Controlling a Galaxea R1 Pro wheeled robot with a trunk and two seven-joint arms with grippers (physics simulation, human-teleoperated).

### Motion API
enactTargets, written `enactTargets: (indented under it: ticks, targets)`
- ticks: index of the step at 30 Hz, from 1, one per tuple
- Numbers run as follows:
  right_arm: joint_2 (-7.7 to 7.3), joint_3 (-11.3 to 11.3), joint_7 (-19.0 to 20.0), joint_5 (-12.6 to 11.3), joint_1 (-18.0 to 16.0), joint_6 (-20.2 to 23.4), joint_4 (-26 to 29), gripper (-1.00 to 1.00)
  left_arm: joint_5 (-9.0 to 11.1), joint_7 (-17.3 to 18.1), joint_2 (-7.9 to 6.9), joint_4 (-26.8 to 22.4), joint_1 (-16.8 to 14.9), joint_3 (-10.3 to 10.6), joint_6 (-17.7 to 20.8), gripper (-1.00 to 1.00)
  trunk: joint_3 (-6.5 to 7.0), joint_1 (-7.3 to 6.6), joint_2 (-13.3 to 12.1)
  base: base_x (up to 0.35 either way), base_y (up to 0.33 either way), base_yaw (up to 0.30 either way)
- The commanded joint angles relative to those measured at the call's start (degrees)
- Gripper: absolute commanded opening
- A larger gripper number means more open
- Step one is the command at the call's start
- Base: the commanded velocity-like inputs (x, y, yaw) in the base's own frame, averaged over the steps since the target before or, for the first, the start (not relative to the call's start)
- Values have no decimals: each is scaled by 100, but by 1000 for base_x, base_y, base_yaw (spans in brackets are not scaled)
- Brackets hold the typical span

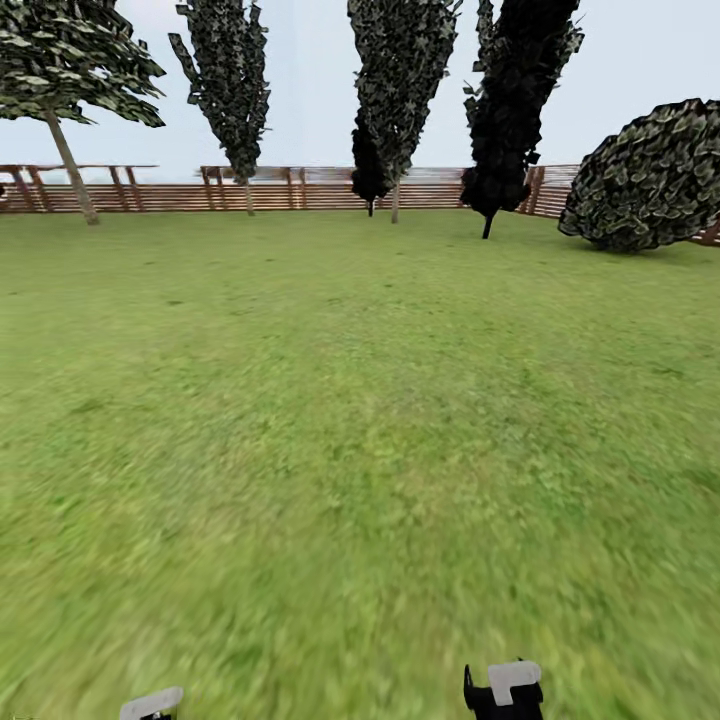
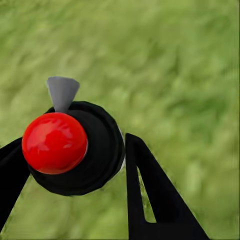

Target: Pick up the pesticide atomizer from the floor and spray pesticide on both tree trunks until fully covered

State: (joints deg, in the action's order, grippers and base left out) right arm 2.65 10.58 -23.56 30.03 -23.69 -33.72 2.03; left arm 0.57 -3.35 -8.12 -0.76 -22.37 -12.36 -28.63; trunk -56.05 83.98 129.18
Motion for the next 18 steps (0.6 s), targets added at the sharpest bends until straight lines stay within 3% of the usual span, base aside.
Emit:
enactTargets:
  ticks: [1,7,13,18]
  targets:
    - [1,41,-33,63,-3,-12,-7,100,5,-8,2,5,-4,-3,-14,-100,-8,1,2,171,308,282]
    - [5,41,-34,63,-4,-13,-9,100,7,-8,-3,5,-4,-7,-13,-100,-28,1,2,157,306,282]
    - [2,41,-33,64,-4,-12,-9,100,14,-8,3,5,-4,-3,-11,-100,-48,1,2,16,300,282]
    - [3,41,-34,63,-4,-12,-9,100,6,-8,3,5,-4,-3,-11,-100,-64,1,2,0,59,282]
